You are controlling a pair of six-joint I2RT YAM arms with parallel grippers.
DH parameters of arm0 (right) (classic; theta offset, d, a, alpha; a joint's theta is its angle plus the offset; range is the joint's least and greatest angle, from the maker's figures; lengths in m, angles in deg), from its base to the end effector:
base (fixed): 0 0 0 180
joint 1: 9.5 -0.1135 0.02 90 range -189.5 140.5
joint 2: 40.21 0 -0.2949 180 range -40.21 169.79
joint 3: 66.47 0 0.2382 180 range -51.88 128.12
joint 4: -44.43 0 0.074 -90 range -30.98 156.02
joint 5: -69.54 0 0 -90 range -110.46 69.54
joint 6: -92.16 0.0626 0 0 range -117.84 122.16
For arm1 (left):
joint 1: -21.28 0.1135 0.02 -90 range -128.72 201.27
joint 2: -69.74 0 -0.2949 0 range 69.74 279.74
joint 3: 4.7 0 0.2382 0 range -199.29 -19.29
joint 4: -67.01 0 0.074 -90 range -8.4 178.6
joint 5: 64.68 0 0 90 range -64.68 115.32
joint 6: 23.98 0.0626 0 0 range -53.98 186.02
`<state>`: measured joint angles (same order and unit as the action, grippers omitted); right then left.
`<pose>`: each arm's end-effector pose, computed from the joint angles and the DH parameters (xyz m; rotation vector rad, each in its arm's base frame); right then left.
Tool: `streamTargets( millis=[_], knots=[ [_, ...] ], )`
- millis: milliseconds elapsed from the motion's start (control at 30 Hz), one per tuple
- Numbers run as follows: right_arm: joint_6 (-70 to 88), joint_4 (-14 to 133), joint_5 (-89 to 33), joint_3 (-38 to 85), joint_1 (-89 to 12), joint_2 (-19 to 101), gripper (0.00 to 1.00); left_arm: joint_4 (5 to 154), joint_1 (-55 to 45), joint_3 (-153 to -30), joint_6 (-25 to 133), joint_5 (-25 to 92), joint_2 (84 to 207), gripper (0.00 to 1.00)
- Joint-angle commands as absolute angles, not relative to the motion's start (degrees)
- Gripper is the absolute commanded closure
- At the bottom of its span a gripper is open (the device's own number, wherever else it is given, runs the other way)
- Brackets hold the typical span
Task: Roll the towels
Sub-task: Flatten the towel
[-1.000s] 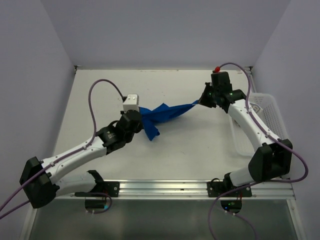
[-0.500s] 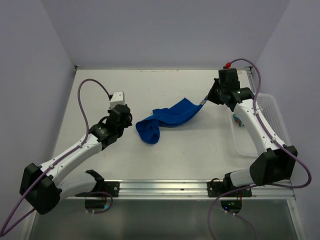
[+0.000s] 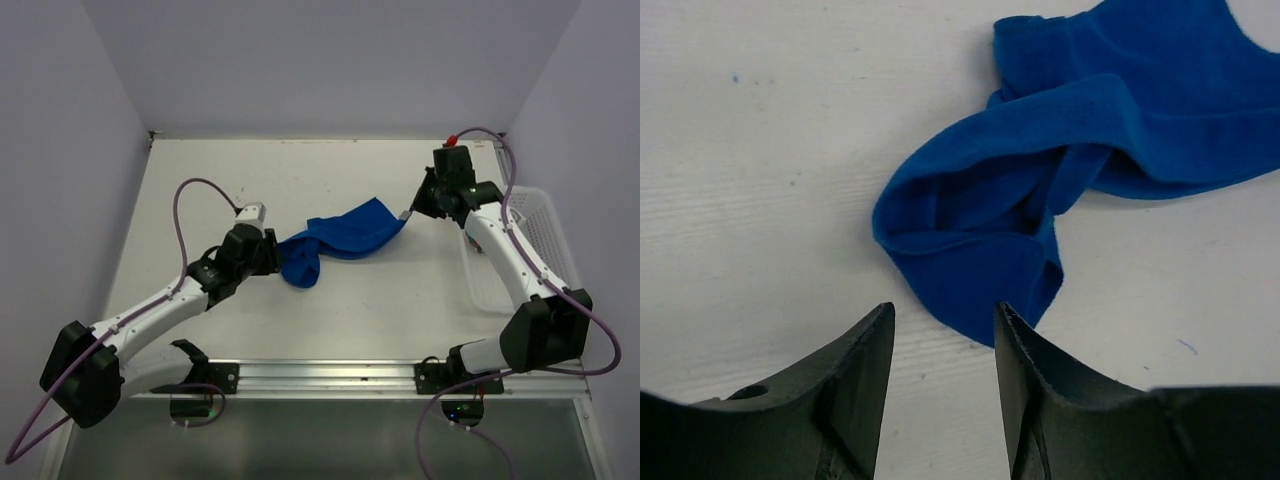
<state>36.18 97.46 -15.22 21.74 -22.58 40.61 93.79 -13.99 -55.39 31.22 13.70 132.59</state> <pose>0.2979 0.0633 0.3378 0.4765 2.3339 0.2880 0.1898 -0.1188 0.2407 -0.1009 2.2677 -0.4328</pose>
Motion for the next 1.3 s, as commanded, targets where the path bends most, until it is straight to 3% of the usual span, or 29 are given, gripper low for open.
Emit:
streamTargets(
  millis=[0,100,367,833,1267],
  knots=[
    [35.65,95.32,-15.62,20.28,-22.51,38.81,1.0,86.01,-13.97,-55.94,26.31,20.39,134.51,0.52],
    [35.56,94.62,-15.71,19.14,-22.51,38.81,1.0,85.12,-14.76,-57.34,25.24,21.01,137.85,0.52],
    [35.03,93.13,-15.62,16.41,-22.51,39.16,1.0,91.09,-24.15,-66.48,28.4,8.89,148.13,0.5],
    [34.42,91.54,-16.24,14.13,-22.5,40.03,1.0,94.61,-25.66,-73.08,30.6,2.38,159.48,0.5],
    [34.59,90.66,-16.85,14.04,-22.15,41.36,1.0,94.17,-25.83,-71.94,31.48,2.82,161.41,0.63]
  ],
)
